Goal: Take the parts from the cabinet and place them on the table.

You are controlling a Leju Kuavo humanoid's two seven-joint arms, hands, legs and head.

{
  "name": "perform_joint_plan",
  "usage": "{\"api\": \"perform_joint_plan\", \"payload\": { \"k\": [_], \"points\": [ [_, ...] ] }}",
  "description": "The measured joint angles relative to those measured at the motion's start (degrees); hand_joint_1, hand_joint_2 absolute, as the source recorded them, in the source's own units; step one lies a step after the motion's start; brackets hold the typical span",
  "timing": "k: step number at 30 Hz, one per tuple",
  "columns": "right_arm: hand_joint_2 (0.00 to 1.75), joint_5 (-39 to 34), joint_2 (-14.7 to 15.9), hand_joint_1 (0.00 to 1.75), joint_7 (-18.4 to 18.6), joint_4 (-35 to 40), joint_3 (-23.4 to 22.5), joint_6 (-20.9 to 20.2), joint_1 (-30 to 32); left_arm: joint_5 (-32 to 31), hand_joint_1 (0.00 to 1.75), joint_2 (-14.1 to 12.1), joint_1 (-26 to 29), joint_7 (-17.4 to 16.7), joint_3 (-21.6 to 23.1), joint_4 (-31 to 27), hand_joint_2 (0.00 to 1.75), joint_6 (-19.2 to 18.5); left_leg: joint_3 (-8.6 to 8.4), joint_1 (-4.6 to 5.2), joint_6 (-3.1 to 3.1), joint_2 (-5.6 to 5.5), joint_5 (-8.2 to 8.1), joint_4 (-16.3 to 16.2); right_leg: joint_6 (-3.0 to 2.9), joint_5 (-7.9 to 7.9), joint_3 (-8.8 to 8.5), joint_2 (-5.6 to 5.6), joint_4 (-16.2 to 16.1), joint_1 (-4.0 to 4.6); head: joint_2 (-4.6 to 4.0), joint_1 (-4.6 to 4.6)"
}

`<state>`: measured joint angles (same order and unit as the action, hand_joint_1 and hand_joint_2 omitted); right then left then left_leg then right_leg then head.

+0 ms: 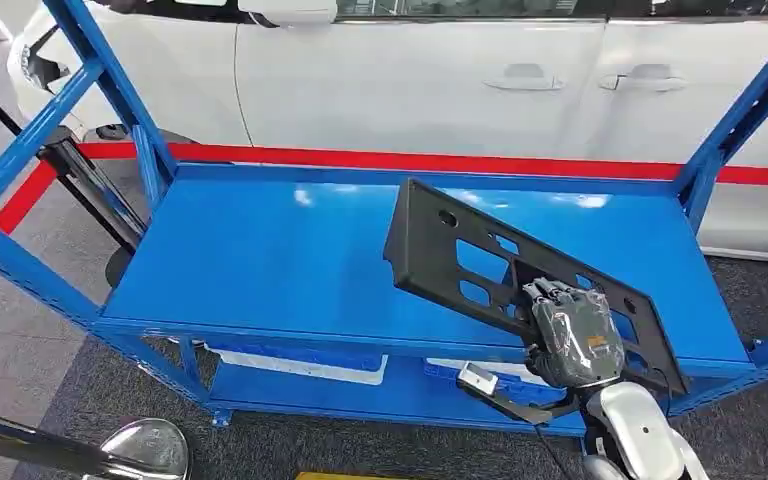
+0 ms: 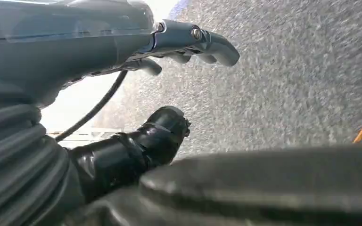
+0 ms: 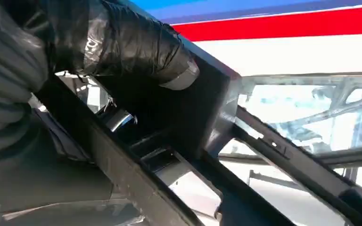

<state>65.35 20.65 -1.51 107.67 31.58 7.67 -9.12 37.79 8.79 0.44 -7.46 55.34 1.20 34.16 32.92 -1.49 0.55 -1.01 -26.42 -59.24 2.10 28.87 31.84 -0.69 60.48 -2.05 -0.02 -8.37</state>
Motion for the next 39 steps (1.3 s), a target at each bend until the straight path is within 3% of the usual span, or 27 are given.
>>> {"api": "perform_joint_plan", "payload": {
  "k": [1, 3, 4, 5, 6, 9, 10, 11, 14, 15, 16, 18, 19, 20, 22, 24, 25, 26, 29, 30, 31, 32, 34, 35, 36, 37, 39],
  "points": [
    [1.75, 0.02, 0.00, 1.75, 0.00, 0.00, 0.37, 0.02, -0.28, -0.17, 0.00, 0.00, -0.18, -0.65, 0.35, 0.00, 1.75, -0.46, 1.79, -0.19, 0.27, 0.56, -3.37, -2.99, -1.99, -1.08, 1.09, 0.47, -0.37, -0.05, 0.00, 0.00],
    [1.75, 0.09, 0.07, 1.75, 0.04, -0.04, 0.39, 0.02, -0.34, -0.37, 0.00, 0.00, -0.47, -0.83, 0.48, 0.00, 1.75, -0.63, 4.82, 0.01, 0.23, 0.65, -8.76, -11.42, -2.94, -1.70, 2.12, 0.85, -0.32, 0.51, 0.00, 0.00],
    [1.75, 0.13, 0.07, 1.75, 0.04, -0.09, 0.50, 0.04, -0.36, -0.42, 0.00, 0.00, -0.66, -1.09, 0.59, 0.00, 1.75, -0.76, 5.97, 0.18, 0.15, 0.64, -10.48, -15.32, -3.24, -2.00, 2.61, 0.99, -0.25, 0.87, 0.00, -0.02],
    [1.75, 0.39, 0.09, 1.75, 0.04, -0.13, 0.83, 0.09, -0.40, -0.44, 0.00, 0.00, -0.82, -1.70, 0.83, 0.00, 1.75, -1.02, 6.07, 0.40, -0.10, 0.64, -10.88, -17.36, -3.41, -2.30, 3.07, 1.09, -0.17, 1.26, 0.00, -0.02],
    [1.75, 0.85, 0.11, 1.75, 0.07, -0.18, 1.03, 0.11, -0.40, -0.48, 0.00, 0.00, -0.88, -2.18, 1.00, 0.00, 1.75, -1.31, 4.87, 0.62, -0.55, 0.64, -9.95, -16.55, -3.52, -2.58, 3.46, 1.10, -0.09, 1.61, 0.00, 0.00],
    [1.75, 4.95, 0.50, 1.75, 0.74, -0.20, 1.90, 1.51, -0.50, -0.52, 0.00, 0.00, -0.78, -3.12, 1.75, 0.00, 1.75, -1.92, -3.83, 1.85, -3.07, 0.63, -4.41, -2.96, -3.70, -3.40, 4.13, 1.00, -0.06, 2.57, 0.00, -0.02],
    [1.75, 7.50, 0.61, 1.75, 1.29, -0.28, 2.31, 2.94, -0.51, -0.55, 0.00, -0.19, -0.82, -3.30, 1.88, 0.02, 1.75, -2.01, -5.26, 2.07, -4.33, 0.75, -5.54, 0.20, -3.56, -3.71, 4.39, 1.15, -0.05, 2.54, 0.00, 0.04],
    [1.75, 10.07, 0.90, 1.75, 1.64, -0.35, 2.73, 4.47, -0.78, -0.55, 0.00, -0.07, -0.80, -3.41, 2.03, 0.00, 1.75, -2.05, -5.49, 2.20, -3.76, 0.81, -4.70, 0.80, -3.34, -4.14, 4.62, 1.12, -0.11, 2.42, 0.00, 0.04],
    [1.75, 18.94, 2.51, 1.75, 2.64, -0.63, 4.65, 11.03, -0.93, -0.50, 0.00, -0.04, -0.70, -3.69, 2.34, 0.00, 1.75, -2.21, -4.77, 2.64, -4.02, 0.78, -3.40, 1.96, -2.11, -5.53, 4.70, 1.39, -0.91, 1.91, 0.00, 0.04],
    [1.75, 20.00, 3.17, 1.75, 2.71, -0.68, 5.25, 12.35, -0.96, -0.52, 0.00, 0.20, -0.74, -3.71, 2.38, 0.00, 1.75, -2.27, -4.98, 1.85, -3.88, 0.99, -2.25, 3.22, -1.76, -5.14, 4.84, 1.32, -0.59, 2.09, 0.00, 0.04],
    [1.75, 20.24, 3.52, 1.75, 2.97, -0.72, 6.12, 13.73, -0.98, -0.50, 0.00, 0.33, -0.85, -3.82, 2.45, 0.00, 1.75, -2.38, -4.90, 1.91, -3.98, 1.08, -1.55, 3.59, -1.28, -3.11, 5.27, 0.99, 0.39, 1.91, 0.00, 0.04],
    [1.75, 20.48, 4.61, 1.75, 3.41, -0.72, 7.58, 15.21, -1.07, -0.48, 0.00, 0.41, -0.86, -3.95, 2.53, 0.00, 1.75, -2.47, -3.58, 1.83, -4.30, 1.22, -0.54, 3.53, -0.59, 3.18, 7.47, 0.80, 7.53, 1.46, 0.00, 0.04],
    [1.75, 20.48, 5.05, 1.75, 3.54, -0.72, 8.15, 15.43, -1.02, -0.48, 0.00, 0.44, -0.88, -4.02, 2.62, 0.00, 1.75, -2.56, -2.82, 1.83, -4.26, 1.23, -0.12, 3.36, -0.23, 5.31, 8.68, 0.80, 11.80, 1.16, 0.00, 0.04],
    [1.75, 20.50, 5.51, 1.75, 3.65, -0.72, 8.80, 15.61, -0.99, -0.48, 0.00, 0.46, -0.89, -4.15, 2.75, 0.00, 1.75, -2.60, -2.03, 1.77, -4.12, 1.24, 0.20, 3.04, 0.08, 5.84, 9.25, 0.80, 14.59, 0.91, 0.00, 0.04],
    [1.75, 20.50, 6.05, 1.75, 3.84, -0.72, 9.66, 15.87, -0.98, -0.44, 0.00, 0.50, -0.94, -4.28, 2.90, 0.00, 1.75, -2.66, -0.50, 1.41, -3.67, 1.30, 0.63, 2.07, 0.76, 3.27, 7.07, 0.83, 13.32, 0.39, 0.00, 0.04],
    [1.75, 20.50, 6.36, 1.75, 4.46, -0.59, 10.20, 15.74, -1.03, -0.39, 0.00, 0.59, -1.06, -4.46, 2.99, 0.00, 1.75, -2.79, 1.01, 0.97, -3.15, 1.30, 0.78, 0.67, 1.57, -0.29, 0.35, 0.91, 3.74, -0.28, 0.00, 0.04],
    [1.75, 20.50, 6.45, 1.75, 4.46, -0.59, 10.34, 15.65, -1.24, -0.37, 0.00, 0.55, -1.15, -4.50, 3.02, 0.02, 1.75, -2.88, 1.61, 1.02, -2.71, 1.27, 0.80, 0.04, 1.97, 1.61, -1.85, 0.86, -0.34, -0.37, 0.00, 0.04],
    [1.75, 20.48, 6.49, 1.75, 4.46, -0.57, 10.64, 15.56, -1.24, -0.37, 0.00, 0.55, -1.20, -4.65, 3.06, 0.00, 1.75, -3.01, 1.87, 1.17, -2.26, 1.14, 1.01, -0.28, 0.65, 1.03, -2.04, 0.34, -0.37, 0.36, 0.00, -0.04],
    [1.75, 20.48, 6.64, 1.75, 4.46, -0.57, 10.95, 15.50, -1.36, -0.35, 0.00, 0.52, -1.22, -4.72, 3.08, 0.00, 1.75, -3.10, 2.17, 1.38, -1.11, 1.05, 2.01, -0.08, -0.84, 0.64, -1.12, 0.38, -0.43, 0.48, 0.00, -0.02],
    [1.75, 20.48, 6.64, 1.75, 4.46, -0.57, 11.02, 15.47, -1.39, -0.35, 0.00, 0.48, -1.21, -4.72, 3.08, 0.02, 1.75, -3.10, 2.54, 1.30, -0.70, 0.92, 2.01, -0.29, -1.86, -0.12, -0.36, 0.66, -0.97, -0.07, 0.00, -0.02],
    [1.75, 20.50, 6.64, 1.75, 4.44, -0.57, 11.06, 15.45, -1.50, -0.35, 0.00, 0.48, -1.23, -4.70, 3.10, 0.02, 1.75, -3.10, 3.26, 1.18, -0.56, 0.97, 0.06, -1.39, -2.45, -0.63, -0.12, 0.86, -0.99, 0.05, 0.00, -0.04],
    [1.75, 20.48, 6.64, 1.75, 4.46, -0.55, 11.15, 15.43, -1.55, -0.35, 0.00, 0.50, -1.31, -4.63, 3.10, 0.00, 1.75, -3.10, 4.10, 1.20, -0.45, 0.97, -3.22, -4.11, -3.03, -1.18, 0.48, 0.86, -0.99, 0.11, 0.00, -0.04],
    [1.75, 20.48, 6.64, 1.75, 4.46, -0.55, 11.23, 15.34, -1.53, -0.35, 0.00, 0.48, -1.62, -4.63, 3.10, 0.00, 1.75, -3.30, 5.89, 1.21, -0.16, 0.98, -9.00, -12.42, -3.28, -2.15, 1.83, 1.00, -0.95, 0.54, 0.00, -0.04],
    [1.75, 20.46, 6.64, 1.75, 4.46, -0.57, 11.30, 15.15, -1.52, -0.35, 0.00, 0.48, -1.74, -4.76, 3.10, 0.00, 1.75, -3.45, 6.22, 1.23, -0.18, 0.98, -10.35, -15.77, -3.33, -2.64, 2.50, 1.05, -0.89, 0.77, 0.00, -0.04],
    [1.75, 20.39, 6.64, 1.75, 4.46, -0.57, 11.37, 14.88, -1.52, -0.35, 0.00, 0.48, -1.81, -4.98, 3.12, 0.00, 1.75, -3.63, 5.63, 1.27, -0.32, 0.98, -10.10, -17.18, -3.34, -3.13, 3.22, 1.07, -0.79, 0.94, 0.00, -0.04],
    [1.75, 20.31, 6.64, 1.75, 4.74, -0.57, 11.47, 14.43, -1.54, -0.24, 0.00, 0.48, -1.82, -5.42, 3.12, 0.02, 1.75, -3.97, 3.84, 1.29, -0.55, 0.98, -8.33, -15.93, -3.31, -3.64, 3.97, 1.06, -0.64, 1.13, 0.00, -0.07],
    [1.75, 19.69, 6.64, 1.75, 5.47, -0.57, 11.65, 12.69, -1.53, -0.07, 0.00, 0.48, -1.75, -5.99, 3.12, 0.02, 1.75, -4.46, -2.19, 1.41, -1.33, 0.96, -4.48, -7.46, -3.21, -4.47, 5.08, 0.96, -0.43, 1.41, 0.00, -0.04]
  ]
}}
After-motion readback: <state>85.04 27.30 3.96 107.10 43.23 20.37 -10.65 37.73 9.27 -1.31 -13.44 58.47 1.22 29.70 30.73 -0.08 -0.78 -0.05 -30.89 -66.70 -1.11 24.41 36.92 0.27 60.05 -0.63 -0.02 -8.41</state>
